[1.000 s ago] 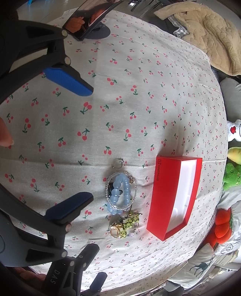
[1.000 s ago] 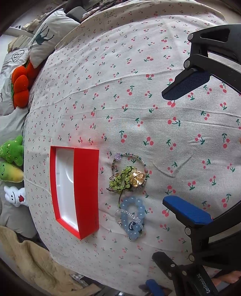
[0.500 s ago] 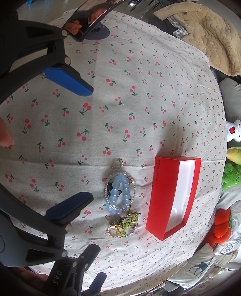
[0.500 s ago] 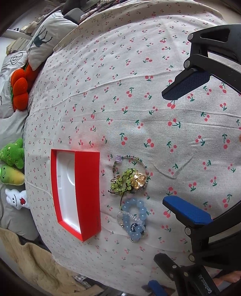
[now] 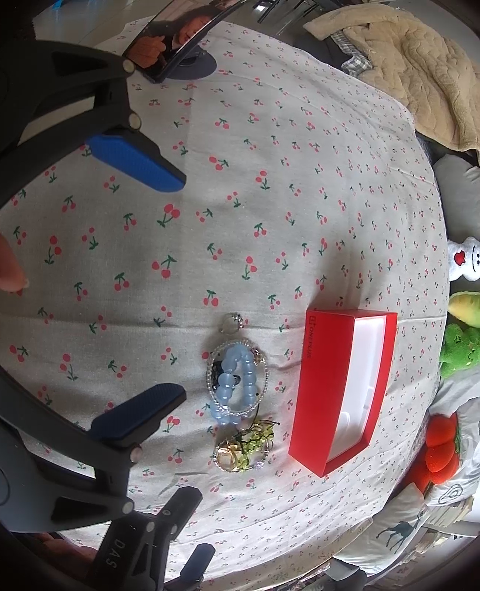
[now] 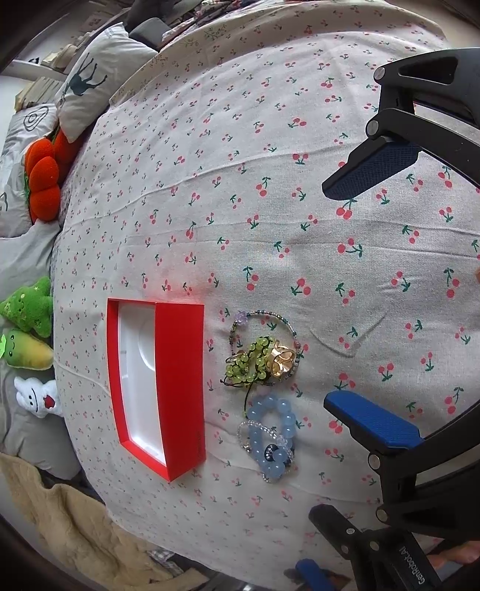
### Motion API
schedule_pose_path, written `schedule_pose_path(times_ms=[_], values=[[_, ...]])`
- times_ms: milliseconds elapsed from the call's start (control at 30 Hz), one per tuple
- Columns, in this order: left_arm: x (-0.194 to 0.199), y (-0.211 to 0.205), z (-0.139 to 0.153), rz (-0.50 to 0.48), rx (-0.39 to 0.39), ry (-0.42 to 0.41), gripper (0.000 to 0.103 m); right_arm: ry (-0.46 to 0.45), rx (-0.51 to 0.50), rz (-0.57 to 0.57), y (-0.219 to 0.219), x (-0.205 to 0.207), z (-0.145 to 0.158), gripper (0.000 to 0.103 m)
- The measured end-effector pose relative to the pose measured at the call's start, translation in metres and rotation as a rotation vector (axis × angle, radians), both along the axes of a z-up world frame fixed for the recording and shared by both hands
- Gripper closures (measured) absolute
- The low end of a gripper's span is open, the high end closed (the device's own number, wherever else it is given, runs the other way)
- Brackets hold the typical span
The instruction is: Organize jewelry
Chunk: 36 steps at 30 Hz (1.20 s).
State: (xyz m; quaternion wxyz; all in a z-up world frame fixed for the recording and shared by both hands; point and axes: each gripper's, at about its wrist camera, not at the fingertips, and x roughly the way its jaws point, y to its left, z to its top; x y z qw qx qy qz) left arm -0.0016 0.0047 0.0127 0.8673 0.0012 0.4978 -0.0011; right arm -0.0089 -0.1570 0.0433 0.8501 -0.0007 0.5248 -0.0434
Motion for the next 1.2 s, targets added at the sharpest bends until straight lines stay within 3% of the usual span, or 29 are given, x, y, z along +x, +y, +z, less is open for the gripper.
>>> schedule_pose_path(times_ms=[1033,1200], values=[[-0.001,-0.001,0.005,-0.012,0.013,-0.031,0.0,-0.007,-0.003,0.014,0.003,-0.002,0.002,0.0],[0.003,-0.001,0.012,-0.036,-0.013,-0.019,0.0,0.004,0.063,0.007,-0.003,0.002,0.01,0.0]])
